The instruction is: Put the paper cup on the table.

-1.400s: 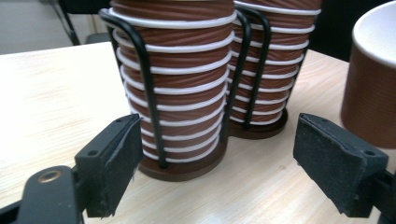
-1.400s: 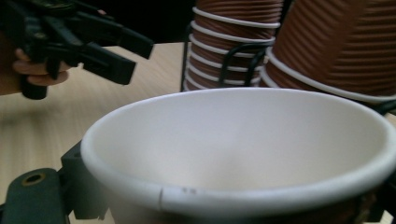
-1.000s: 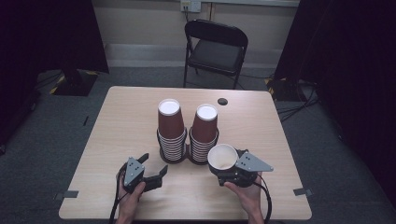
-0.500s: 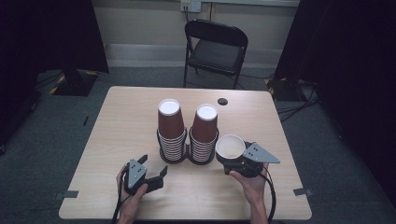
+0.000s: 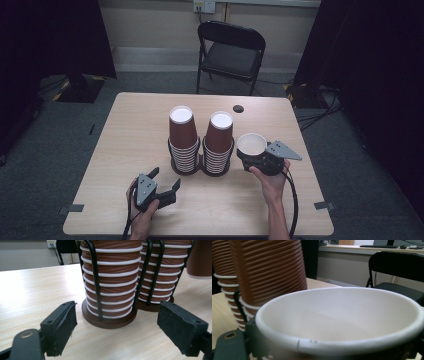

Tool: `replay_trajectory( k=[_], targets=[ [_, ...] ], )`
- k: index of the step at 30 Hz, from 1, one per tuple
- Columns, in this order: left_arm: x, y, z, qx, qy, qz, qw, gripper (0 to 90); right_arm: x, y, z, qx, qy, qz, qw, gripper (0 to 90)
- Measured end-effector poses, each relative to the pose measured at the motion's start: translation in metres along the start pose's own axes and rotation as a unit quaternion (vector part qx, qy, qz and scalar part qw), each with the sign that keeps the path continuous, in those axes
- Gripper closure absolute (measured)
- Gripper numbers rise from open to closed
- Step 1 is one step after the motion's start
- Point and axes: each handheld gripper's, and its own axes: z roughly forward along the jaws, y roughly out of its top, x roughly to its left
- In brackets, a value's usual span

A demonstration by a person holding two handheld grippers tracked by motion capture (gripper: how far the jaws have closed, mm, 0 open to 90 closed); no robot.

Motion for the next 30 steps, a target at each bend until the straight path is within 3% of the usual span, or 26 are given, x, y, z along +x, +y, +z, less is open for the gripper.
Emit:
replay_trajectory(
  k=[6,9,16,22,24,30],
  targets=[
    [-0.003,-0.002,-0.001,-0.003,-0.004,0.002,1.0000,15.7,-0.010,0.002,0.012,0.001,-0.013,0.006,0.9999,10.2],
    [-0.005,-0.003,0.000,-0.004,-0.003,0.005,1.0000,15.7,-0.015,0.001,0.022,0.009,-0.026,-0.008,0.9996,10.0],
    [-0.007,-0.004,0.000,-0.009,-0.005,0.009,0.9999,15.7,-0.035,-0.013,0.040,0.024,-0.039,0.031,0.9985,9.7],
    [-0.006,-0.005,-0.002,-0.018,-0.010,0.009,0.9997,15.8,-0.045,-0.023,0.048,0.020,-0.043,0.053,0.9974,9.3],
    [-0.008,-0.005,-0.003,-0.024,-0.013,0.016,0.9995,15.9,-0.046,-0.026,0.049,0.025,-0.046,0.049,0.9974,9.3],
    [-0.006,-0.007,-0.006,-0.043,-0.006,0.004,0.9990,15.6,-0.048,-0.032,0.049,0.028,-0.056,0.051,0.9967,8.9]
  ],
)
